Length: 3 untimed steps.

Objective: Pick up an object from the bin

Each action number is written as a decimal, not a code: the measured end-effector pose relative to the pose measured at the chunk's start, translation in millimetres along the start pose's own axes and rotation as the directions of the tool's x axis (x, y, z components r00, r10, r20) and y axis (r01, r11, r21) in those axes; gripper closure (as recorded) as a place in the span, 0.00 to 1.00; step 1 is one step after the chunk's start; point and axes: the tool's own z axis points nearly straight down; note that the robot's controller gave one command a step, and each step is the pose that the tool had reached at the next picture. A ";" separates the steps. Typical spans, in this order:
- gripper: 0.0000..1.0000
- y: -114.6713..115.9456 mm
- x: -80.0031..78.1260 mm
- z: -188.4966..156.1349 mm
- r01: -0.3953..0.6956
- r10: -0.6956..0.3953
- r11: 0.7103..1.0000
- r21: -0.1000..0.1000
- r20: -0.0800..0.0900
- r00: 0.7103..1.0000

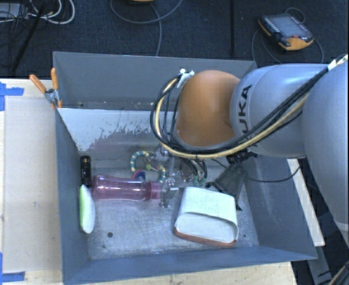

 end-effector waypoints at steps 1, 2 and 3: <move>0.00 -5.8 8.2 65.0 0.019 -0.019 1.000 0.001 0.002 1.000; 1.00 -6.9 6.4 64.9 0.012 -0.012 1.000 -0.003 0.014 1.000; 1.00 -7.0 6.5 64.2 0.011 -0.011 1.000 -0.004 0.014 1.000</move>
Offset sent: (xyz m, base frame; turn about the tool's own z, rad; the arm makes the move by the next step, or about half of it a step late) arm -0.0105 -0.0110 -0.0678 -0.0093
